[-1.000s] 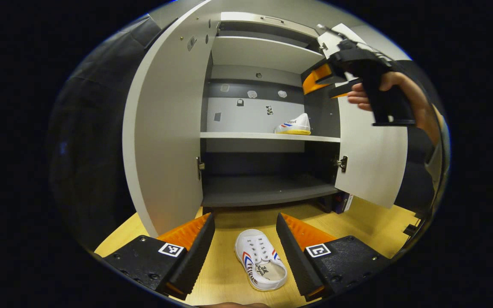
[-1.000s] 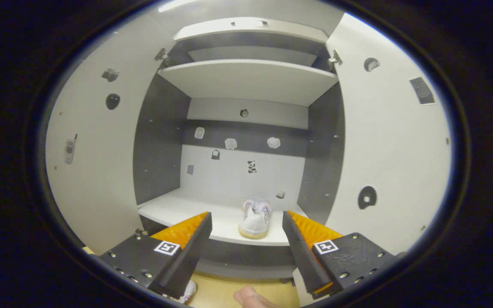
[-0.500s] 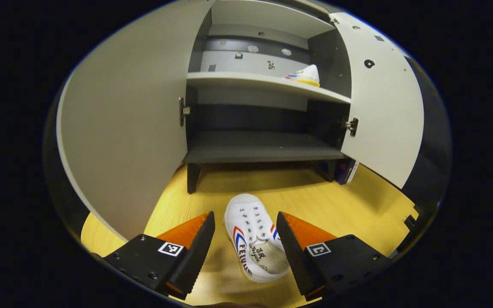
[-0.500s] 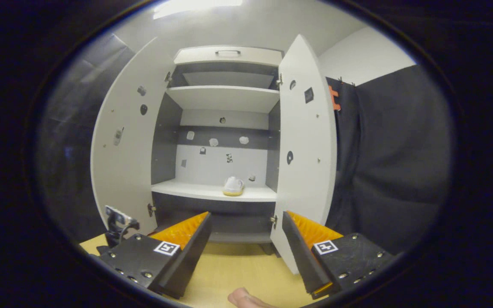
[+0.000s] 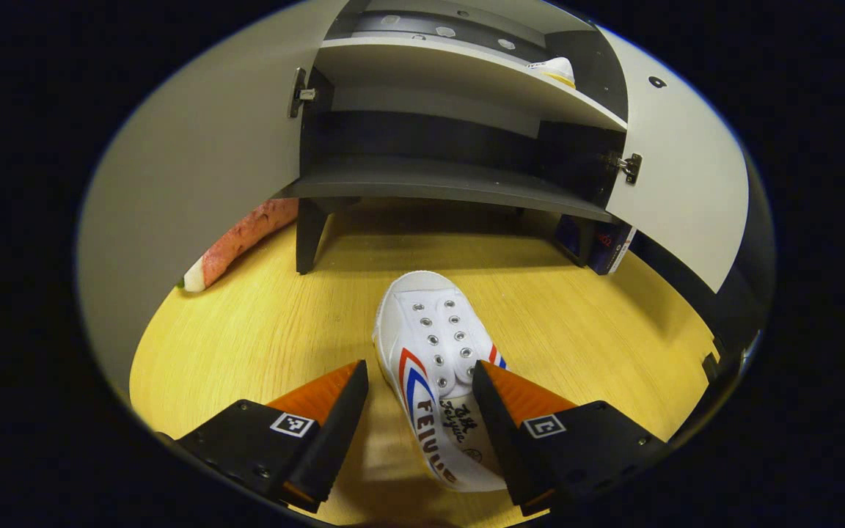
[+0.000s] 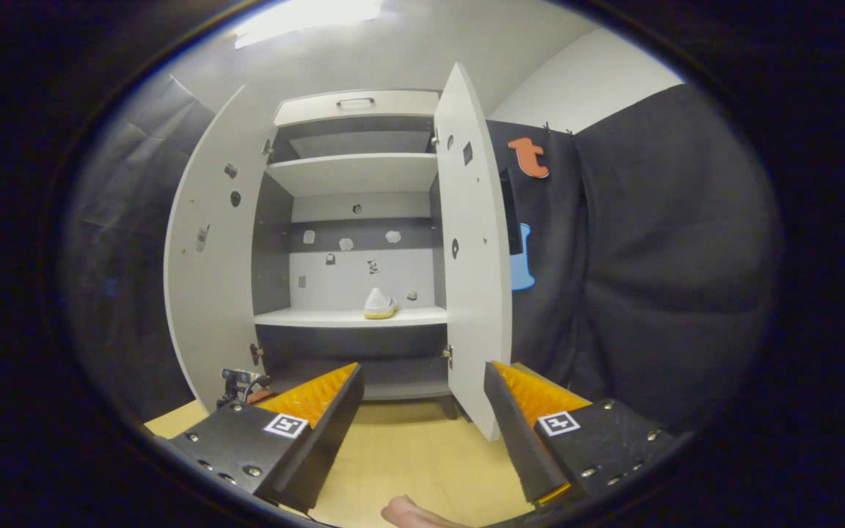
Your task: Grab one shoe with the right hand and put it into the shoe cabinet, grab the other shoe with the left hand and put it into the shoe cabinet; then close the right door with the right hand and the left door with the left hand.
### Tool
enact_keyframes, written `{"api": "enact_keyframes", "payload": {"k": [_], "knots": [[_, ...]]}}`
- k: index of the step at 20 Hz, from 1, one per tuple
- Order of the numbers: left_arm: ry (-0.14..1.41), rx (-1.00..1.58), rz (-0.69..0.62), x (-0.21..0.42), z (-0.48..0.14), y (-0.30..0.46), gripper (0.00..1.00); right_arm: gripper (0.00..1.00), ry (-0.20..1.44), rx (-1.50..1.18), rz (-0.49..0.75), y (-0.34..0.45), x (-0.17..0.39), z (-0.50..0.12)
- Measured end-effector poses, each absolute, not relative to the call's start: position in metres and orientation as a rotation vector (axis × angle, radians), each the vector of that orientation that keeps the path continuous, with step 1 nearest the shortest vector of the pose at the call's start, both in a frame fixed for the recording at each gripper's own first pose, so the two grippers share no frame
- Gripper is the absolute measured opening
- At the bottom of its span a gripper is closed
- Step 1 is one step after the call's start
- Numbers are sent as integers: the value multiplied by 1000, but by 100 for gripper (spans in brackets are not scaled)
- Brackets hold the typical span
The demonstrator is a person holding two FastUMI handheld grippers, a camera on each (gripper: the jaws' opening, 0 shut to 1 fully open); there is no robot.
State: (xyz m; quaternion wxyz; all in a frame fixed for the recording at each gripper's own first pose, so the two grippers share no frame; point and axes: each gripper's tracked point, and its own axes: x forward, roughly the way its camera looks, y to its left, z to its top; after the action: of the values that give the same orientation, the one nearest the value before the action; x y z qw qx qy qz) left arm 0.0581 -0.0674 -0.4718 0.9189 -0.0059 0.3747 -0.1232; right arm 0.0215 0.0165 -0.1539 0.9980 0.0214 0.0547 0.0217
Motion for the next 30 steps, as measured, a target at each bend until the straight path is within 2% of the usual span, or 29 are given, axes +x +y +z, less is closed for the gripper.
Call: {"api": "enact_keyframes", "payload": {"k": [2, 6, 7, 8, 9, 11, 12, 13, 14, 15, 20, 30], "knots": [[797, -3, -207, 55, -485, -53, 88, 98, 111, 61, 40, 11, 19, -155], [739, -105, -156, 64, -485, -55, 98, 98, 120, 65, 54, 15, 22, -163], [759, -102, -190, 59, -486, -65, 93, 98, 125, 63, 59, 16, 22, -165], [767, -71, -202, 54, -480, -71, 86, 98, 130, 61, 62, 17, 22, -166], [761, -28, -196, 62, -488, -71, 48, 98, 133, 55, 69, 20, 20, -167], [768, 24, -179, 61, -482, -66, 29, 98, 133, 37, 80, 24, 16, -167], [766, 33, -175, 61, -480, -66, 25, 98, 132, 26, 83, 24, 14, -167], [776, 42, -171, 59, -483, -66, 12, 98, 131, 18, 81, 23, 13, -167], [775, 51, -167, 57, -479, -65, 10, 98, 131, 14, 78, 21, 12, -167], [774, 64, -160, 57, -478, -64, 2, 98, 129, 12, 77, 20, 12, -166], [724, 131, -168, 39, -436, -66, 1, 98, 126, 14, 73, 13, 8, -168], [480, 118, -200, 39, -261, -78, 1, 98, 102, 40, 64, -6, 1, -178]]}}
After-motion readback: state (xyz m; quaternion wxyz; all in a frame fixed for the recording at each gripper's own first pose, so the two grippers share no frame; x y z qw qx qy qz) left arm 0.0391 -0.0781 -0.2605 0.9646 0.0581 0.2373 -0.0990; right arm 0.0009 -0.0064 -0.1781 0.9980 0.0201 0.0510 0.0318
